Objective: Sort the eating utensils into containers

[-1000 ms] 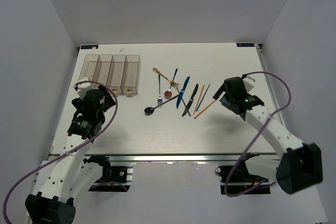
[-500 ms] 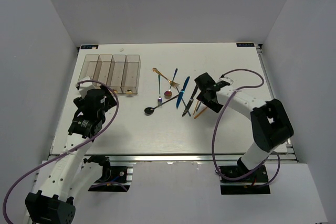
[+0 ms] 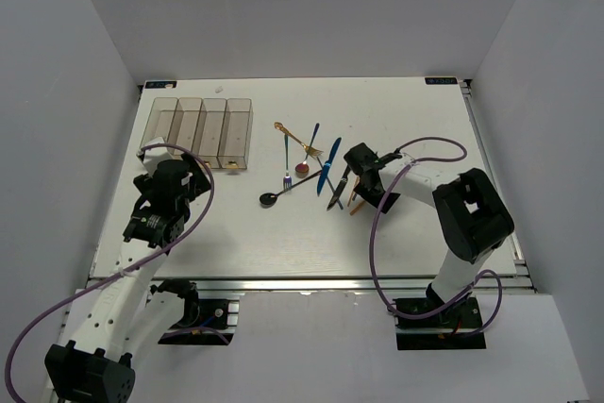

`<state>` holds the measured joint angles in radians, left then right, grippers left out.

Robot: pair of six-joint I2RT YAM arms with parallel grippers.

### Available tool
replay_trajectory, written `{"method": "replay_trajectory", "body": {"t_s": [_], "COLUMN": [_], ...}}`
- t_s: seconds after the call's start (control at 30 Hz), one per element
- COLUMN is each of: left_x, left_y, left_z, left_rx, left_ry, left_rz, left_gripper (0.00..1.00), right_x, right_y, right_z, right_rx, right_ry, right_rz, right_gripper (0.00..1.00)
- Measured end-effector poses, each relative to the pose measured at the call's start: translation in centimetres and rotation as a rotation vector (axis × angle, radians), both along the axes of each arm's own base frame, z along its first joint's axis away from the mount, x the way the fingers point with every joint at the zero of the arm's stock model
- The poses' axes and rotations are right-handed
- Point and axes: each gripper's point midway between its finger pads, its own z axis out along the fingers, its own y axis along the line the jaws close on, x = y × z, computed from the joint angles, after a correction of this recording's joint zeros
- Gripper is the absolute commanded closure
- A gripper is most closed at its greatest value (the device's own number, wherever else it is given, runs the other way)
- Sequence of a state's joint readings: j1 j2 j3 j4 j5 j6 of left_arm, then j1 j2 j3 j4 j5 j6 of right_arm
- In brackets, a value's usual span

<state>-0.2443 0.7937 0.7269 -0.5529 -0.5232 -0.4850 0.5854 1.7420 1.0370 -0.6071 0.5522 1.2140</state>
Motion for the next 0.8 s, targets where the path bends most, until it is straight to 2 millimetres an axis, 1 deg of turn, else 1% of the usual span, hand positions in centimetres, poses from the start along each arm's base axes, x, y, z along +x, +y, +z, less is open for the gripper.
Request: {"method": "replay_trajectory", "body": {"t_s": [0.07,0.13,0.17,0.2,0.23,0.27,0.3,0.47,0.6,0.7,0.8], "left_x": [0.0,0.0,0.0,0.0,0.0,0.0,0.0,0.1,0.1,0.1,0.2], "left_y": [0.0,-0.1,-0.1,-0.1,-0.1,-0.1,-0.1,-0.2,-0.2,-0.4,-1.1], "left_z": [-0.1,-0.1,-0.1,-0.1,-0.1,-0.2,-0.2,-0.2,-0.4,-0.6,-0.9], "left_rx": [0.001,0.001,0.000,0.000,0.000,0.001,0.001,0.002,0.004,0.002,-0.015], "left_ry": [0.003,0.005,0.006,0.006,0.007,0.007,0.008,0.011,0.019,0.025,0.038], "left_rz": [-0.002,-0.005,-0.007,-0.008,-0.009,-0.009,-0.010,-0.012,-0.013,-0.020,-0.057], "left_gripper": [0.02,0.02,0.02,0.02,0.02,0.02,0.02,0.02,0.02,0.02,0.02], "right_x": [0.2,0.5,0.6,0.6,0.6,0.6,0.5,0.2,0.2,0.0,-1.1], "right_y": [0.1,0.2,0.2,0.3,0.2,0.2,0.1,-0.3,-0.4,-0.3,-0.6], "right_z": [0.0,0.0,0.0,0.0,0.0,0.0,-0.1,-0.1,-0.1,0.1,0.3], "right_rx": [0.004,0.007,0.009,0.010,0.009,0.009,0.008,0.049,0.077,0.092,0.088], "right_ry": [-0.010,-0.022,-0.028,-0.029,-0.030,-0.032,-0.035,-0.082,-0.105,-0.111,-0.092], "right_rz": [0.002,0.005,0.006,0.005,0.002,-0.005,-0.013,-0.079,-0.083,-0.048,0.042], "right_gripper": [0.35,0.38,0.47,0.54,0.68,0.89,1.00,1.00,1.00,1.00,1.00]}}
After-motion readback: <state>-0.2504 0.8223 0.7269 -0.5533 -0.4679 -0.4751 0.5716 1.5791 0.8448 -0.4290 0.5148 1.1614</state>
